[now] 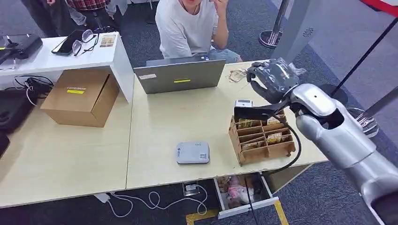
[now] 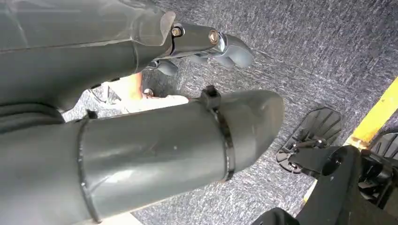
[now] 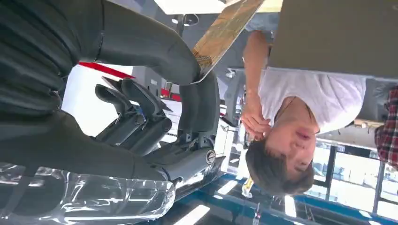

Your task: Pass the card to the sensor for recognition and then transmit it.

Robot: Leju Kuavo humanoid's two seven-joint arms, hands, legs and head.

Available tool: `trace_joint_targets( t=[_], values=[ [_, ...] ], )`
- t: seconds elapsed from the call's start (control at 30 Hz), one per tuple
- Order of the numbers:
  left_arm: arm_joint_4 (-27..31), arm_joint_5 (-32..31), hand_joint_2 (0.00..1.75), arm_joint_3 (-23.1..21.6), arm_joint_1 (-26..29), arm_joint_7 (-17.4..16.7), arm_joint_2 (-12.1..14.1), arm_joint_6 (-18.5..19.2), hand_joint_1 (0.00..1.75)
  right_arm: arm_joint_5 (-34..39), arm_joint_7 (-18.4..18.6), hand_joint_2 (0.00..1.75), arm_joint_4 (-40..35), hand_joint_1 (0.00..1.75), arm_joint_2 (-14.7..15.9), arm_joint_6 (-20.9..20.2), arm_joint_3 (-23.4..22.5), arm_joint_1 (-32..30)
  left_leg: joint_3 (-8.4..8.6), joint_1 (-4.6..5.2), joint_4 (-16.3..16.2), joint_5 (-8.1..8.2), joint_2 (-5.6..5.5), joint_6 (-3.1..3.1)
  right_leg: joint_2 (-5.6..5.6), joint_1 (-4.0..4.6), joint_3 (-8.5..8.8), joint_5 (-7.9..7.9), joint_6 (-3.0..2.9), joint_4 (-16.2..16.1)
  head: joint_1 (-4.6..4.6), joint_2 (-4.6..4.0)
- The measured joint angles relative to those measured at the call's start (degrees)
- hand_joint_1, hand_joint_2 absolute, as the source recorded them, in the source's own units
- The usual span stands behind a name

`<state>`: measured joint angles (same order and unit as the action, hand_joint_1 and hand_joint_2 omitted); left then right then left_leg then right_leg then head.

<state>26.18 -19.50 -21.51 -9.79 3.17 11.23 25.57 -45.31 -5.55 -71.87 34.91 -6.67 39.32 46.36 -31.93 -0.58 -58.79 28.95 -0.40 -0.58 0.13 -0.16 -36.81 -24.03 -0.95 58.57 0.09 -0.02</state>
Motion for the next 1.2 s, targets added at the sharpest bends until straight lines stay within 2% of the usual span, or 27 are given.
trace_joint_targets(
  t=[0.1, 0.2, 0.3, 0.43, 0.53, 0.63, 0.9, 1.2],
  values=[
    [0.0, 0.0, 0.0, -0.3, 0.0, 0.0, 0.0, 0.1, 0.0, -0.6, 0.4, 1.75, 0.9, 1.75, -1.0, 2.1, 0.0, 1.2, -0.01, 0.0, 0.0, 0.0, 0.01, 0.0, 0.02, 0.0, 0.0, 0.0, 0.0, 0.0, 0.0, 0.0],
    [0.0, 0.1, 0.0, -0.9, 0.0, 0.1, 0.1, 0.1, 0.0, -1.9, 0.0, 1.75, 3.7, 1.75, -3.6, 6.3, 0.1, 3.3, 0.03, 0.0, 0.0, 0.0, 0.05, -0.01, 0.06, 0.0, 0.0, 0.01, -0.02, 0.0, 0.0, 0.0],
    [0.1, 0.6, 0.0, -1.7, 0.0, 0.5, 0.3, 0.0, 0.0, -3.2, -0.6, 1.75, 8.2, 1.75, -6.9, 12.6, 0.5, 5.4, 0.03, -0.01, 0.0, -0.05, 0.03, -0.06, 0.06, 0.01, 0.0, 0.02, -0.02, 0.0, 0.0, 0.0],
    [0.7, 0.6, 0.0, -3.3, 0.4, 0.5, 0.9, -0.3, 0.0, -4.9, 0.7, 1.75, 15.2, 1.75, -12.2, 20.4, 0.5, 6.5, 0.08, -0.05, 0.0, -0.08, 0.03, -0.11, 0.07, 0.04, 0.0, 0.03, -0.04, 0.0, 0.0, 0.0],
    [0.8, 0.3, 0.0, -4.4, 0.4, 0.4, 1.3, -0.2, 0.0, -5.7, 1.5, 1.75, 19.6, 1.75, -15.1, 23.2, 0.4, 6.5, 0.07, -0.05, 0.0, -0.08, 0.0, -0.11, 0.05, 0.04, 0.0, 0.03, -0.04, 0.0, -0.02, 0.0],
    [0.9, 0.1, 0.0, -5.3, 0.2, 0.4, 1.3, 0.1, 0.0, -6.7, 2.1, 1.75, 23.4, 1.75, -17.5, 24.0, 0.4, 7.1, 0.06, -0.04, 0.0, -0.08, 0.01, -0.11, 0.06, 0.03, 0.0, 0.03, -0.04, 0.0, 0.02, 0.0],
    [0.9, 0.5, 0.0, -6.1, -0.6, 0.6, 1.1, 0.0, 0.0, -9.5, 5.5, 1.75, 30.9, 1.75, -23.0, 21.0, 0.7, 11.0, 0.07, -0.03, 0.0, -0.11, 0.02, -0.09, 0.07, 0.03, -0.01, 0.04, -0.05, 0.0, 0.0, 0.0],
    [0.9, 1.0, 0.0, -6.3, -0.4, 0.0, 1.1, 0.0, 0.0, -10.2, 7.3, 1.75, 35.1, 1.75, -26.2, 20.6, 1.0, 12.8, 0.07, -0.03, 0.0, -0.11, 0.01, -0.09, 0.06, 0.03, -0.01, 0.04, -0.05, 0.0, 0.0, 0.0]
  ],
)
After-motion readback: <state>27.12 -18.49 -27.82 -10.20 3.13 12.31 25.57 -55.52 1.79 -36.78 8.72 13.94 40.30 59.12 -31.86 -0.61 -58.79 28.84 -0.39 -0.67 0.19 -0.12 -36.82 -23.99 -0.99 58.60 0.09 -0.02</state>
